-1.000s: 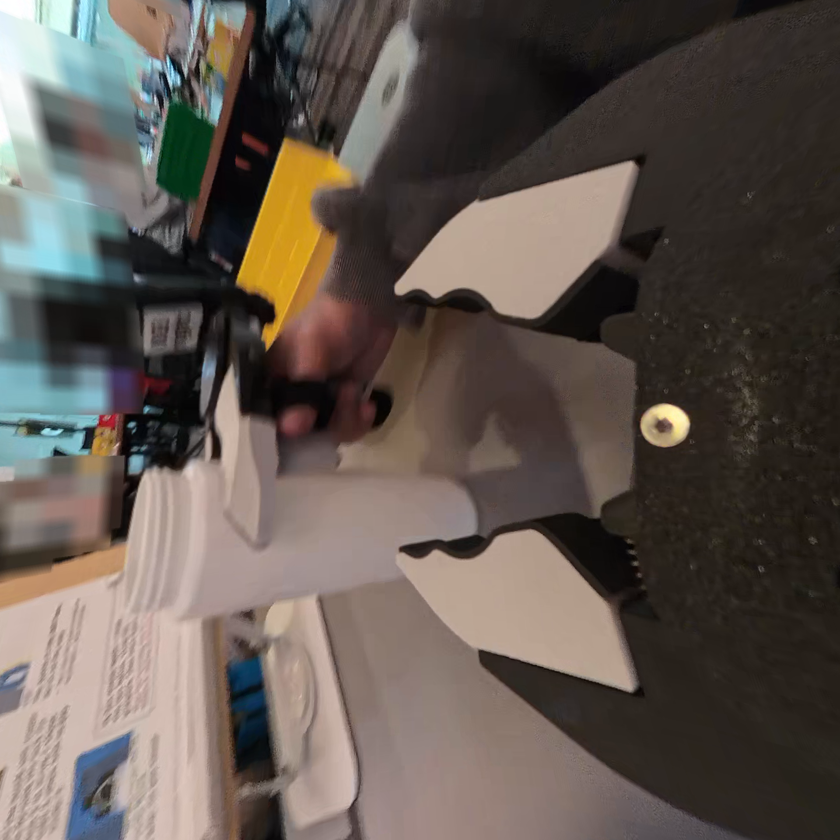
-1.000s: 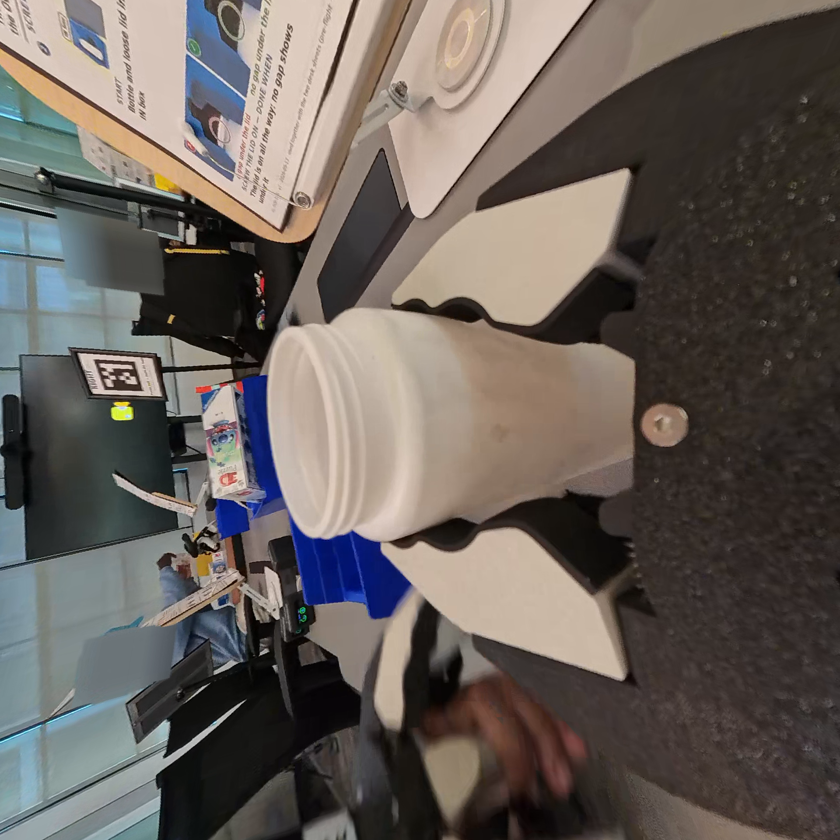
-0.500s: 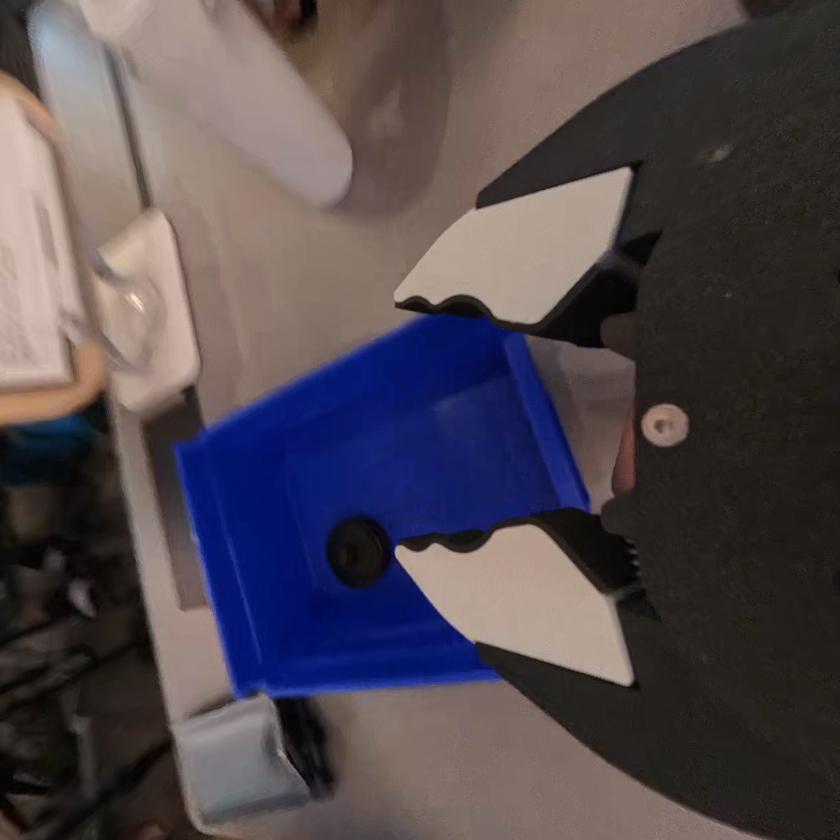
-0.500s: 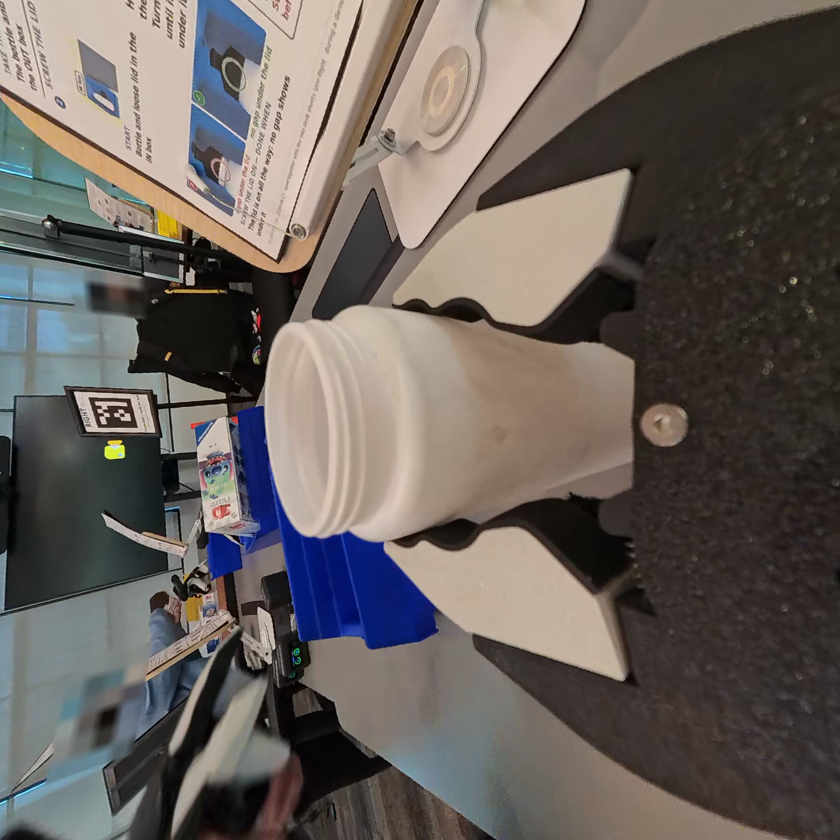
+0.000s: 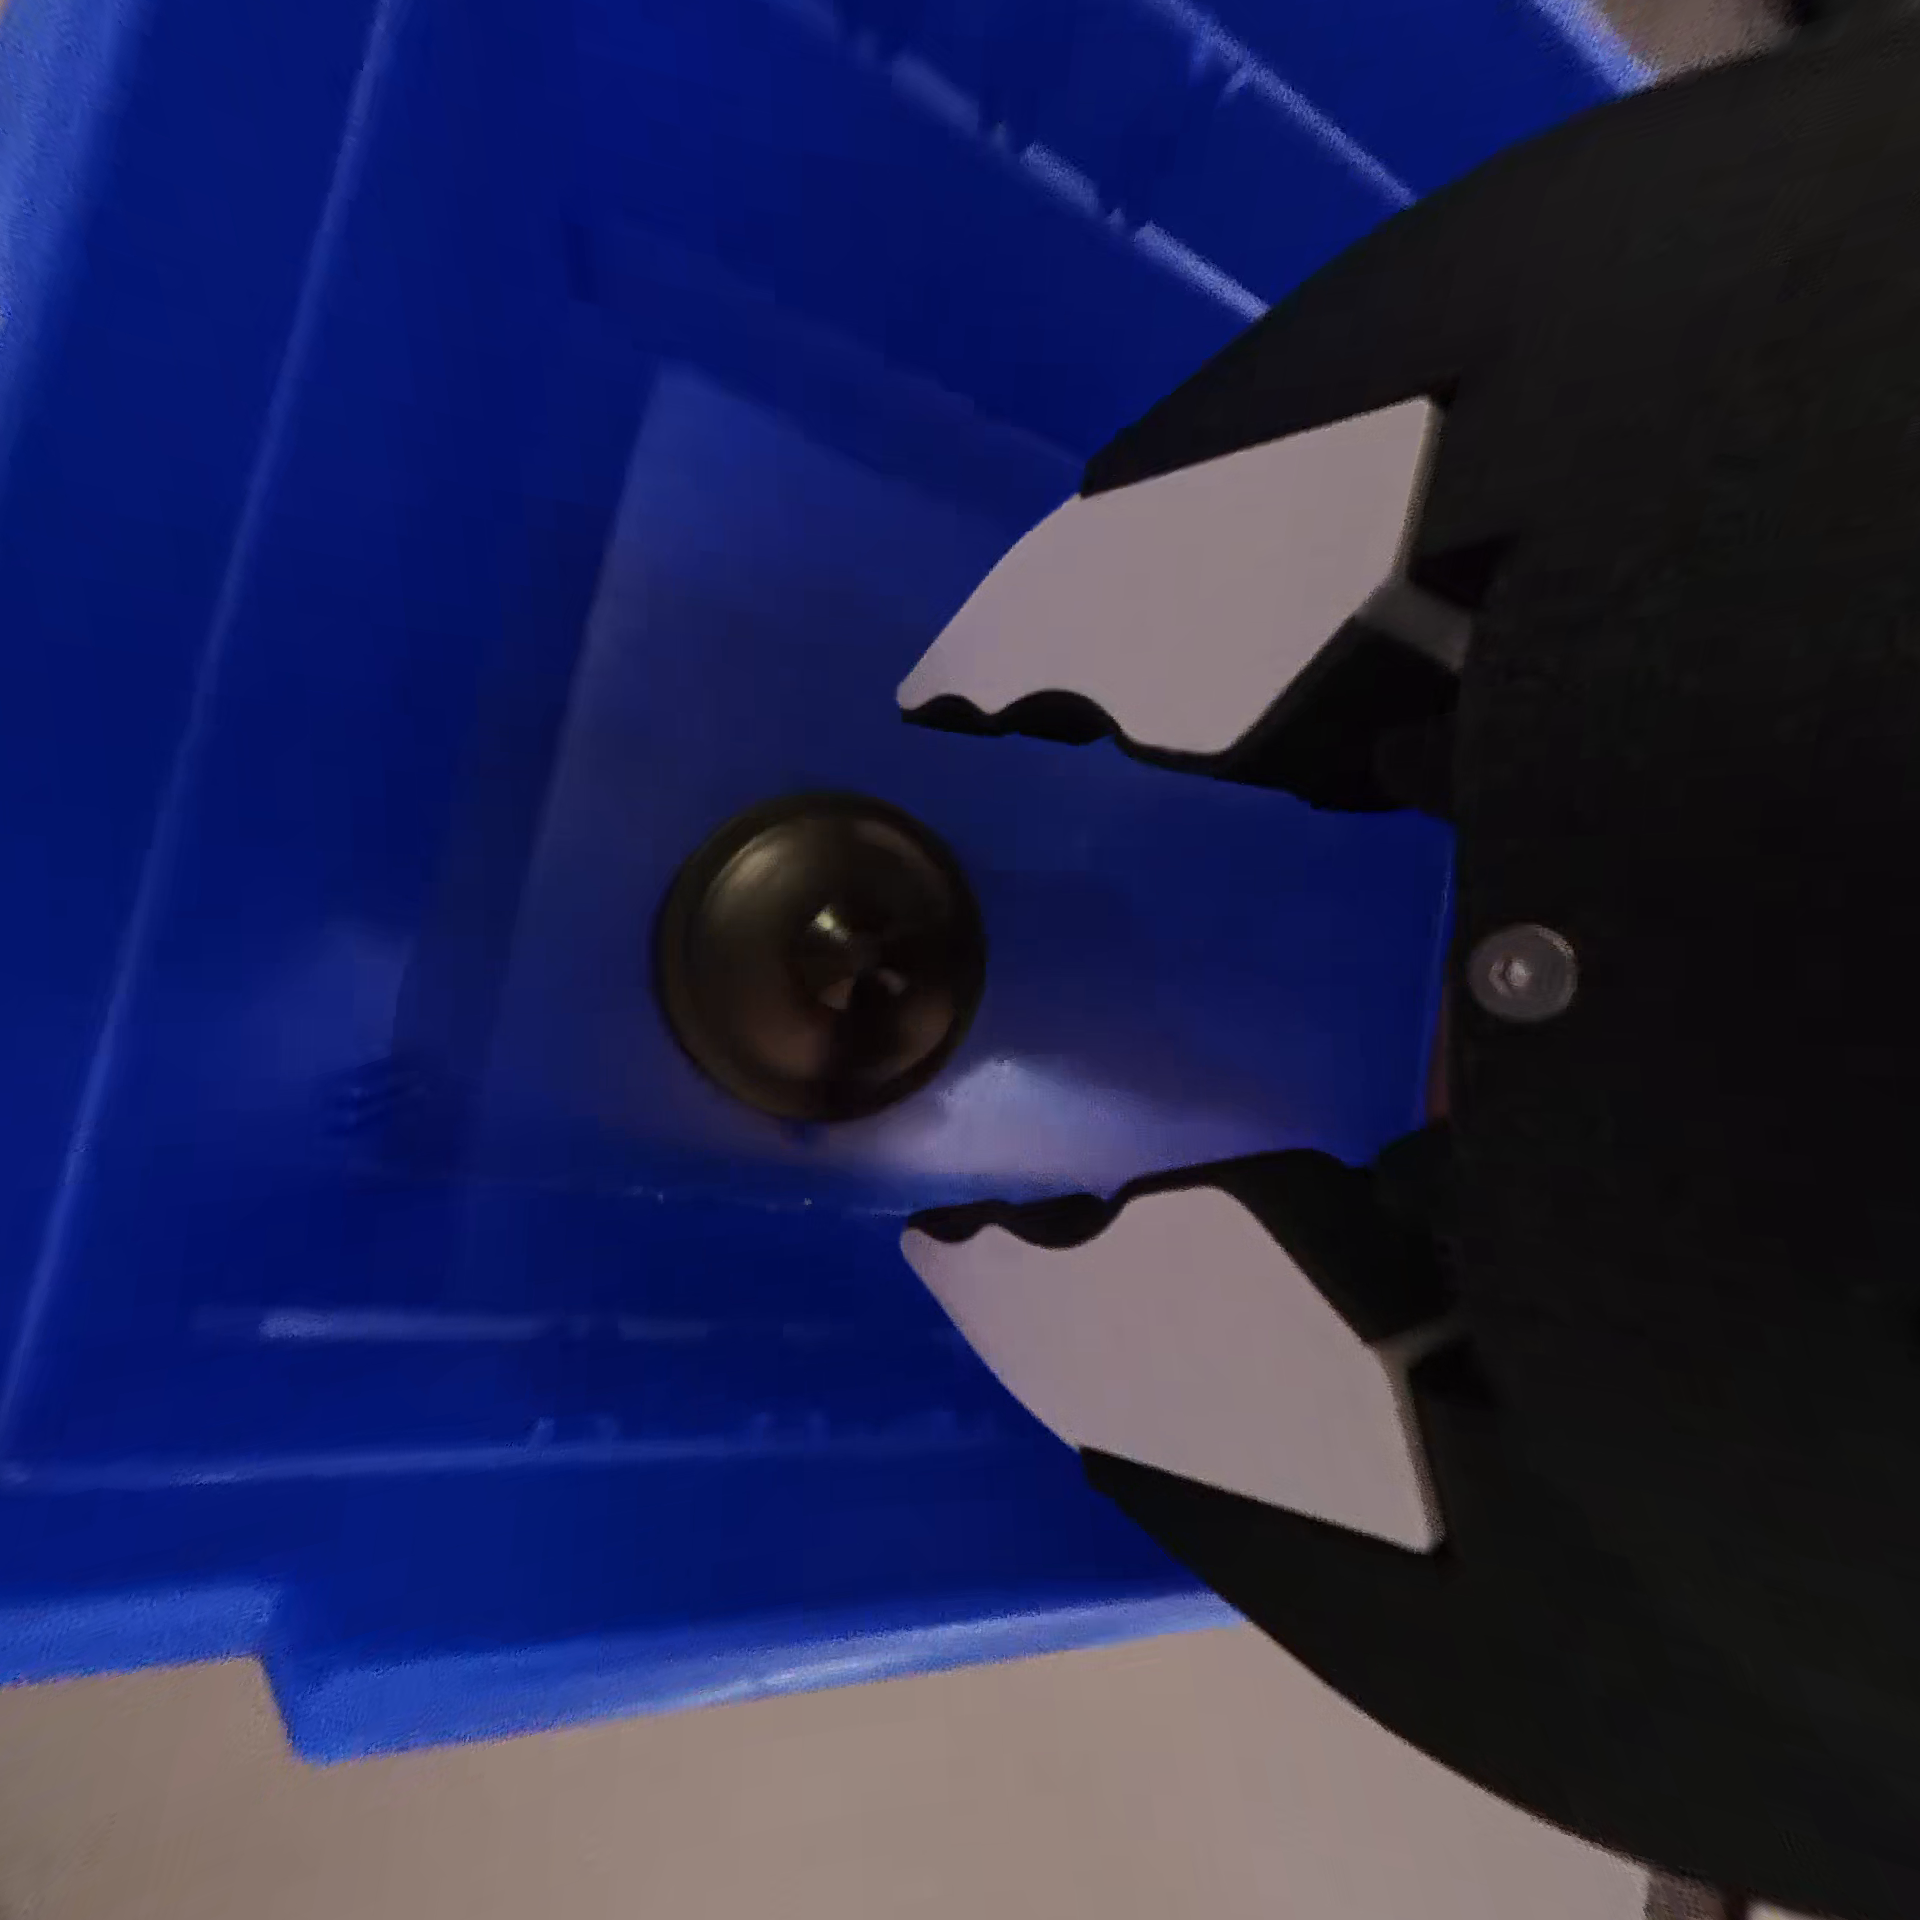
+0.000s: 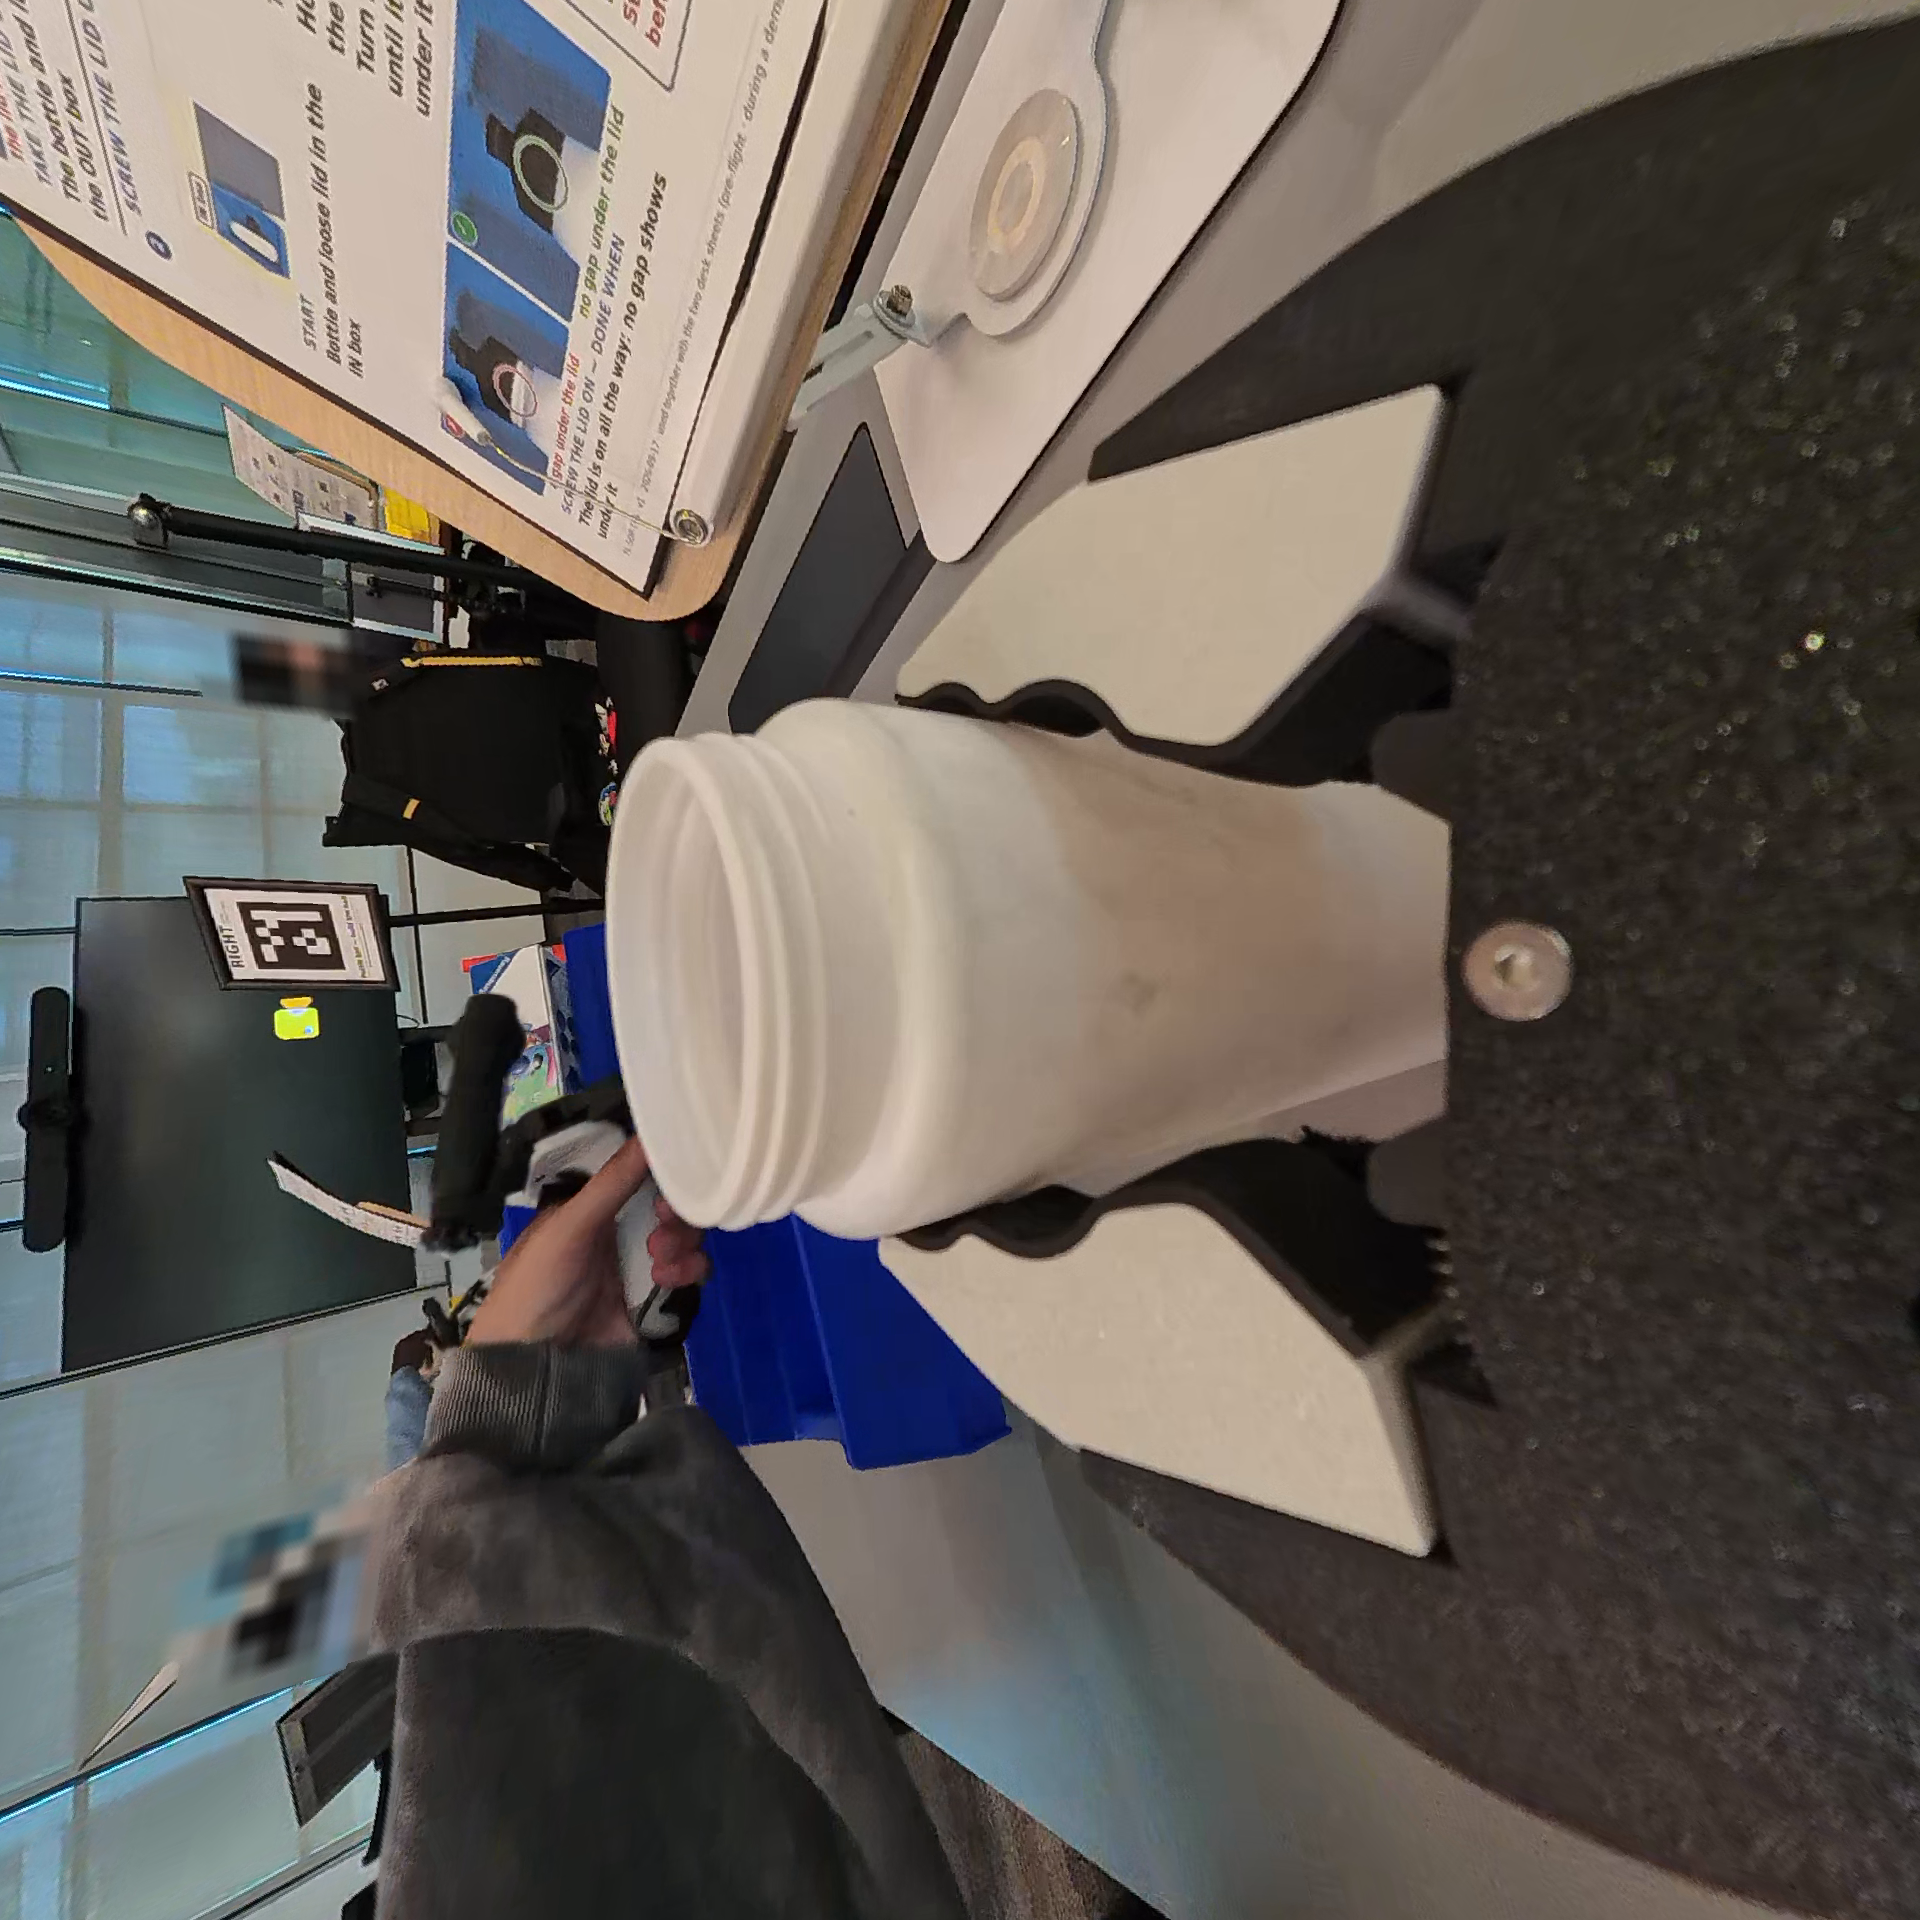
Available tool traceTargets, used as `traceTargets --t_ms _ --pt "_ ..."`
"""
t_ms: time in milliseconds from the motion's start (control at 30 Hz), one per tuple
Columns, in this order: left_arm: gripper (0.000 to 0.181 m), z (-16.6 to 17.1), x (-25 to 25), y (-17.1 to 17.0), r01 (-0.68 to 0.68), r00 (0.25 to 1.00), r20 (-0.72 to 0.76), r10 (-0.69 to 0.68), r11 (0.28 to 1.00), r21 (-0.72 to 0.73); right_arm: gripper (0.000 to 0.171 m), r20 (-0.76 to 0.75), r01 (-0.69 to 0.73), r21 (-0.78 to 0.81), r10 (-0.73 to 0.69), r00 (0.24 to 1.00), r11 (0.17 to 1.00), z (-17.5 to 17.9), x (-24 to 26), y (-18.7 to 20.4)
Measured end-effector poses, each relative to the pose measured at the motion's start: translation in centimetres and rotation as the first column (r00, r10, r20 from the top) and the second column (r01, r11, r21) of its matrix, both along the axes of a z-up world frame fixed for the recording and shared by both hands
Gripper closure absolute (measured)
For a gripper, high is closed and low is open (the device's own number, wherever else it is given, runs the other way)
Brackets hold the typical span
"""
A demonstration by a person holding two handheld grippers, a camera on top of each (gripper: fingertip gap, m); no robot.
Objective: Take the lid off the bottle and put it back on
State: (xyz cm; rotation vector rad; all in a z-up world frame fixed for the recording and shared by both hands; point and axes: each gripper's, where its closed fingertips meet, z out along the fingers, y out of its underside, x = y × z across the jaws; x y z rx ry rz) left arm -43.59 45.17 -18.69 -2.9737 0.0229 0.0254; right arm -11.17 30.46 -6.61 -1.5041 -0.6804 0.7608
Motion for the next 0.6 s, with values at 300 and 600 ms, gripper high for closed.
traceTargets --t_ms 300,600 --pt "0.112 -2.6 0.7 0.2 -0.014 0.999 0.035 0.016 0.998 -0.058 0.084 -0.003 -0.001 0.000 0.001 1.000 1.000 0.0 0.0 0.0" --pt "0.113 8.3 7.0 -1.1 0.435 0.889 0.087 -0.449 0.889 0.144 0.084 -0.004 -0.001 0.001 0.001 1.000 1.000 0.0 -0.1 0.0"
